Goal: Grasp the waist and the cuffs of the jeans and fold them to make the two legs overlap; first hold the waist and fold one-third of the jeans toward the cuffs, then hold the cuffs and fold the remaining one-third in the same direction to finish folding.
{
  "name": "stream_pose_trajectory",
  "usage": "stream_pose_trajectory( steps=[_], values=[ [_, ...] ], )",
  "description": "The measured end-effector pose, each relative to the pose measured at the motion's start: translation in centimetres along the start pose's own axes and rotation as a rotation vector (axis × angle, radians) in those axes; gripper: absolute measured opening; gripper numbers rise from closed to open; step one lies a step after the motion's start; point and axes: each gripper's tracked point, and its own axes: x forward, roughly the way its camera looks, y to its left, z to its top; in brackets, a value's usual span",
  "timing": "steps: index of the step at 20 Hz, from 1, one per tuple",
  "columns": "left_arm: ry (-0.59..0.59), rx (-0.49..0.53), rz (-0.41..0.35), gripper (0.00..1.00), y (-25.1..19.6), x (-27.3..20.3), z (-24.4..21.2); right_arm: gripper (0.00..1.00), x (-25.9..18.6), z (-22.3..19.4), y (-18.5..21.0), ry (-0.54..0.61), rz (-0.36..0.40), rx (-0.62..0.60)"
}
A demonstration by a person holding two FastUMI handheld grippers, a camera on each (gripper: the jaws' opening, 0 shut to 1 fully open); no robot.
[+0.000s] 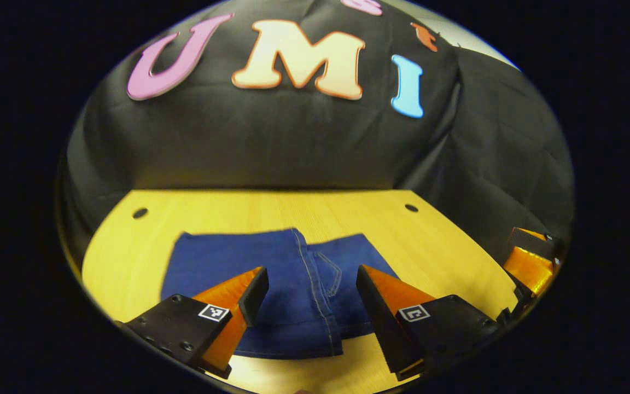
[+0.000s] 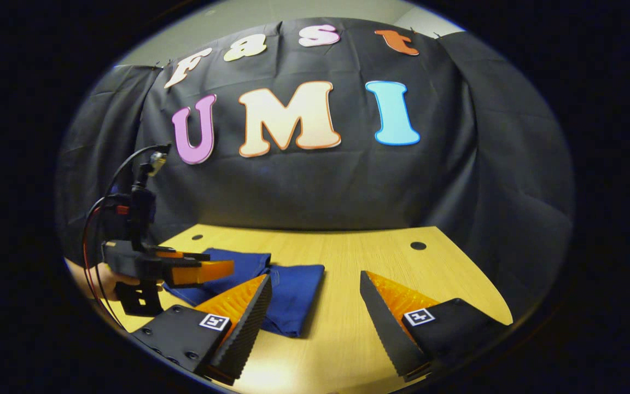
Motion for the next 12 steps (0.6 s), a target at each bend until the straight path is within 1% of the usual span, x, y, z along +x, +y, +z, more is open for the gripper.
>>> stream_pose_trajectory(
  steps=[2, 3, 4, 5, 7, 8, 9, 10, 11, 12],
  values=[
    [-0.113, 0.05, 0.05, 0.96, 1.7, -4.1, 3.5, 0.98, -0.9, 2.5, 2.2, -0.062, 0.003, 0.035],
    [-0.16, 0.069, 0.076, 0.96, 2.6, -6.1, 4.7, 0.94, -1.5, 3.7, 3.5, -0.091, 0.01, 0.047],
    [-0.197, 0.078, 0.102, 0.95, 3.5, -8.1, 5.8, 0.98, -2.3, 5.0, 5.0, -0.12, 0.022, 0.055],
    [-0.232, 0.073, 0.124, 0.95, 4.1, -10.0, 6.4, 0.98, -3.1, 6.2, 6.4, -0.15, 0.035, 0.057],
    [-0.272, 0.069, 0.151, 0.95, 5.1, -13.6, 7.3, 0.98, -5.0, 8.7, 8.8, -0.215, 0.052, 0.062],
    [-0.301, 0.074, 0.161, 0.94, 5.6, -15.4, 7.8, 0.94, -6.0, 9.8, 10.1, -0.247, 0.066, 0.064],
    [-0.32, 0.081, 0.173, 0.95, 5.9, -16.8, 8.2, 0.98, -6.9, 10.6, 11.2, -0.272, 0.071, 0.061],
    [-0.333, 0.092, 0.178, 0.95, 6.2, -18.2, 8.5, 0.98, -7.5, 11.1, 12.0, -0.291, 0.078, 0.051],
    [-0.341, 0.102, 0.183, 0.94, 6.3, -19.4, 8.4, 0.95, -8.2, 11.2, 12.9, -0.294, 0.084, 0.044],
    [-0.351, 0.112, 0.182, 0.94, 6.4, -20.4, 8.5, 0.98, -9.0, 11.3, 13.8, -0.298, 0.094, 0.04]
  ],
)
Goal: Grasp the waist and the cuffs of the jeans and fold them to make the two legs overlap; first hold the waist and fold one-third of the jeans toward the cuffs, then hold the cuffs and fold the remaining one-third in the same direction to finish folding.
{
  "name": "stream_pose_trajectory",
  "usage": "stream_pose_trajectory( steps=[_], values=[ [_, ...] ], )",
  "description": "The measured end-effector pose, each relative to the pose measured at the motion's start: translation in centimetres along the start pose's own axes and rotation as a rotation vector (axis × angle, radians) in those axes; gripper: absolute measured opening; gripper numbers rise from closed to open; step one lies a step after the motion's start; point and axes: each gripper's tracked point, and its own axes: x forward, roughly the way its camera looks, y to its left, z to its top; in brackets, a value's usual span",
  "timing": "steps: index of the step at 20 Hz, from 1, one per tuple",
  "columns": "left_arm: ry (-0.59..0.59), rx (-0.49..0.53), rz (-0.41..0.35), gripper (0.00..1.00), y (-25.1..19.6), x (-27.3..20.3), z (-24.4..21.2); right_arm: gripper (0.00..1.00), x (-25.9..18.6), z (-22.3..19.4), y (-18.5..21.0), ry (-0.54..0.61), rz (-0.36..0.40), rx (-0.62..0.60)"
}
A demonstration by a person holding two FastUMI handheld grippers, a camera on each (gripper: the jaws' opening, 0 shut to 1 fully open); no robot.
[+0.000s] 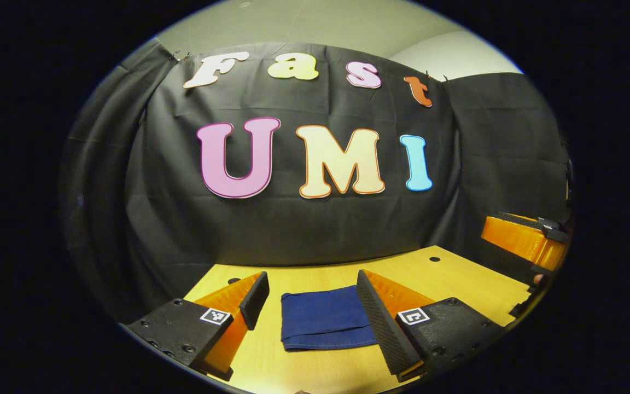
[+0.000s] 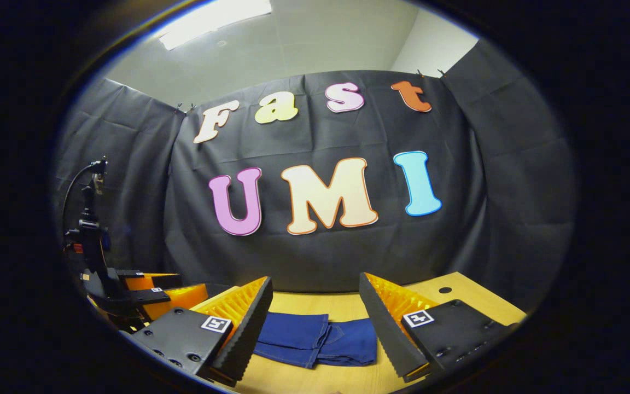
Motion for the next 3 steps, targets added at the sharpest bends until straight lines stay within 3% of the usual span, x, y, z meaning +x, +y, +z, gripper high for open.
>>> stream_pose_trajectory(
  steps=[3],
  values=[
    [-0.031, 0.004, 0.005, 0.95, 0.5, -1.7, 1.1, 0.98, -1.3, 1.0, 1.6, -0.027, 0.016, -0.01]
  ],
)
